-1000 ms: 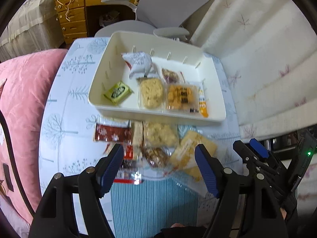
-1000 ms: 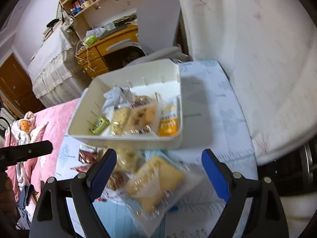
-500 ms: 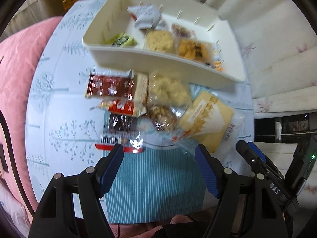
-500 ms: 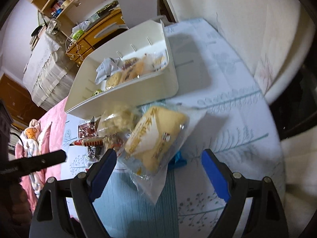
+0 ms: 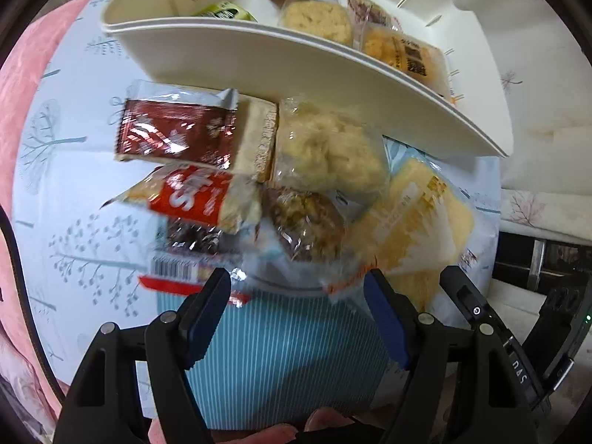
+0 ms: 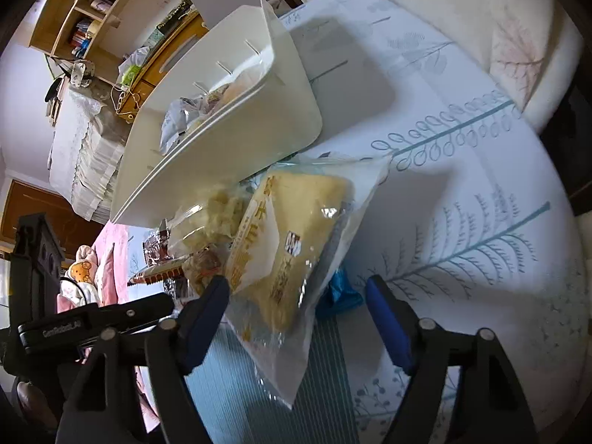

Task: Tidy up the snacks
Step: 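Grasp the clear nut bag with the left tool while the right tool grasps the bread bag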

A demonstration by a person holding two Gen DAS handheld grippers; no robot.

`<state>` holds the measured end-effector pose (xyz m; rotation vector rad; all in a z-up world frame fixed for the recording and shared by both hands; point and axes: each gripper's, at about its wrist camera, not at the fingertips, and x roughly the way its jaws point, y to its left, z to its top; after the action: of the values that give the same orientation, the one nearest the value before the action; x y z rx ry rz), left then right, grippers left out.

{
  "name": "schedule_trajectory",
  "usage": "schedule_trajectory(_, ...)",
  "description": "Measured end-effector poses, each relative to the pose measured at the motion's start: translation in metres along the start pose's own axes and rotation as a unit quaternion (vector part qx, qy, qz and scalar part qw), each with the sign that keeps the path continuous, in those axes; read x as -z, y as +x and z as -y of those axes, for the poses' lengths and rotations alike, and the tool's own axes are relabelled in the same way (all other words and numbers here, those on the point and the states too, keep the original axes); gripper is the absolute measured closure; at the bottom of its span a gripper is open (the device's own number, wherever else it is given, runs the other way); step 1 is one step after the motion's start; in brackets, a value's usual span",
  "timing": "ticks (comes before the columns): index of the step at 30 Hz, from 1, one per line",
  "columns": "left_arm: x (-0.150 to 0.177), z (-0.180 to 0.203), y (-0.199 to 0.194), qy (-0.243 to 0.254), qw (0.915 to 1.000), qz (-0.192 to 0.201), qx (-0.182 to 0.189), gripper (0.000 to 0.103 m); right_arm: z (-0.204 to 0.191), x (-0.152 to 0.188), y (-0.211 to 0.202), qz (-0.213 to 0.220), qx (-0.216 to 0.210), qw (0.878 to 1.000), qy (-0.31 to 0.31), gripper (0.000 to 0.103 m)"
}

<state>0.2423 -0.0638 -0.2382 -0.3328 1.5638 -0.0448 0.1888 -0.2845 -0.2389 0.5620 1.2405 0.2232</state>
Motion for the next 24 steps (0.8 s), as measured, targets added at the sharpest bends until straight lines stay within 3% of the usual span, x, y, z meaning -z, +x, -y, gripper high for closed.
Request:
schedule_trajectory(8, -0.025, 0.013, 0.028, 0.000, 0.9993, -0.029, -0.024, 0.030, 0.007, -0.019, 0.024, -0.012, 0.001, 1.000, 0.014, 0.049)
schedule_trajectory(15, -0.039, 0.021, 0.042, -0.004, 0.9983, -0.036, -0.045, 0.030, 0.008, -0.025, 0.034, -0.024, -0.023, 0.999, 0.020, 0.055)
schedule_trajectory(21, -0.049, 0.022, 0.047, -0.018, 0.9971, -0.043, -0.060, 0.050, 0.011, -0.026, 0.034, -0.030, -0.033, 0.999, 0.017, 0.059)
schedule_trajectory(24, -0.057, 0.017, 0.045, -0.017, 0.9965, -0.049, -0.066, 0.050, 0.012, -0.027, 0.032, -0.034, -0.035, 0.999, 0.016, 0.062)
